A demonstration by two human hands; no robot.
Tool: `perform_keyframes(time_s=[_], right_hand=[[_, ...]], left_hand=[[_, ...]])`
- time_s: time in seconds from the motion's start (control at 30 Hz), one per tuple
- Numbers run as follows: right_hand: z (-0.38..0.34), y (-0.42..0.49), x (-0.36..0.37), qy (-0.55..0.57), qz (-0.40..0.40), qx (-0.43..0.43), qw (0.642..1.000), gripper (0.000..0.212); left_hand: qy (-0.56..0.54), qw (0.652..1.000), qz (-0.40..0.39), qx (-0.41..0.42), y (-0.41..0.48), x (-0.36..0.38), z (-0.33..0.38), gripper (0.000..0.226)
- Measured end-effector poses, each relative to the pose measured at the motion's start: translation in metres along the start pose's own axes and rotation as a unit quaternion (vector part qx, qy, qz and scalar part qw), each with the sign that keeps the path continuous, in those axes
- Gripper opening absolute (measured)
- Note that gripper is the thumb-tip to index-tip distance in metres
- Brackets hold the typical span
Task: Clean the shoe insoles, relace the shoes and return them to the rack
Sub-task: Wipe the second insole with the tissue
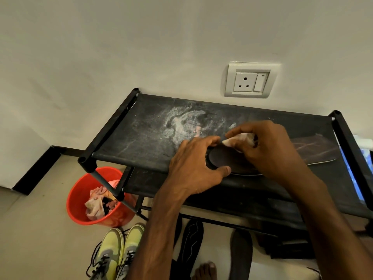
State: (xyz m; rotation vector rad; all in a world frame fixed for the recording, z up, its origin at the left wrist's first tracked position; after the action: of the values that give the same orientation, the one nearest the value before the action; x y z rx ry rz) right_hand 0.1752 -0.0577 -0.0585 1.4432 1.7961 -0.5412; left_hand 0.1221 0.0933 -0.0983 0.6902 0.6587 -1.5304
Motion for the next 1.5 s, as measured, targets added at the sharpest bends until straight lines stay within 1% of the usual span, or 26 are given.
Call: perform_keyframes(time_s=[0.07,0.2,0.4,0.47,0.57,0.67,0.77,0.9,1.0,1.1,1.17,1.23,1.37,1.43,1.5], right_hand=[[-0.008,0.0,0.009,0.002,-0.015,-0.022,1.0,0.014],[-0.011,-0.001,0.022,-0.026,-0.047,-0.041,0.998,0.02],[-0.011,-0.004,0.019,-0.035,-0.144,-0.031,0.989,0.018],[-0.009,-0.009,0.014,-0.028,-0.181,-0.013,0.983,0.018],[-0.009,-0.018,0.007,-0.056,-0.232,-0.003,0.971,0.018],[-0.014,-0.023,0.005,-0.061,-0.255,-0.002,0.965,0.011],[-0.016,-0.021,0.005,-0.075,-0.224,-0.005,0.972,0.01],[-0.003,-0.01,0.006,-0.076,-0.152,0.021,0.985,0.008],[0.01,-0.003,0.006,-0.069,-0.071,0.045,0.994,0.006],[0.013,-0.003,0.001,-0.07,0.04,0.05,0.995,0.01],[0.014,-0.004,-0.001,-0.06,0.074,0.055,0.994,0.01],[0.014,-0.002,0.001,-0.054,0.051,0.048,0.996,0.008],[0.013,-0.001,0.006,-0.04,-0.098,0.038,0.994,0.008],[0.011,-0.006,0.004,-0.052,-0.149,0.036,0.987,0.008],[0.009,-0.011,0.0,-0.064,-0.183,0.037,0.98,0.007]], left_hand=[[0.004,1.0,-0.003,0.0,0.0,0.0,0.001,0.073],[0.013,1.0,-0.002,-0.005,0.0,0.0,0.002,0.07],[0.025,1.0,0.006,-0.012,0.002,-0.001,0.004,0.071],[0.021,1.0,0.01,-0.009,0.001,-0.002,0.005,0.071],[0.022,1.0,0.012,-0.009,0.001,-0.002,0.005,0.073],[0.018,1.0,0.012,-0.013,0.002,-0.002,0.003,0.075],[0.018,1.0,0.014,-0.013,0.002,-0.002,0.003,0.076],[0.008,1.0,0.008,-0.016,0.002,-0.001,0.002,0.076],[0.005,1.0,0.007,-0.018,0.001,0.0,0.002,0.074],[0.006,1.0,0.006,-0.021,0.001,0.001,0.002,0.075],[0.011,1.0,0.004,-0.023,0.002,0.001,0.002,0.075],[0.012,1.0,0.004,-0.026,0.002,0.002,0.001,0.075],[0.022,0.999,0.004,-0.033,0.002,0.002,0.002,0.074],[0.02,0.999,0.005,-0.035,0.002,0.002,0.002,0.074],[0.015,0.999,0.006,-0.039,0.002,0.002,0.001,0.074]])
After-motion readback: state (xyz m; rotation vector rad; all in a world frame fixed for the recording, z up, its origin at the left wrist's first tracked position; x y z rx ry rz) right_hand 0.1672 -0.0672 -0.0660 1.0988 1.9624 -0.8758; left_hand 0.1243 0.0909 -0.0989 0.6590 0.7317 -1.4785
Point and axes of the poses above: each hand's wrist, its own y-axis towards the middle knuckle, its own x-axis out of the palm, z = x × y, the point moved 9 cm from there along y, towards the middle knuckle, and after that the axes turned 3 degrees about x, right-handed, at the moved point
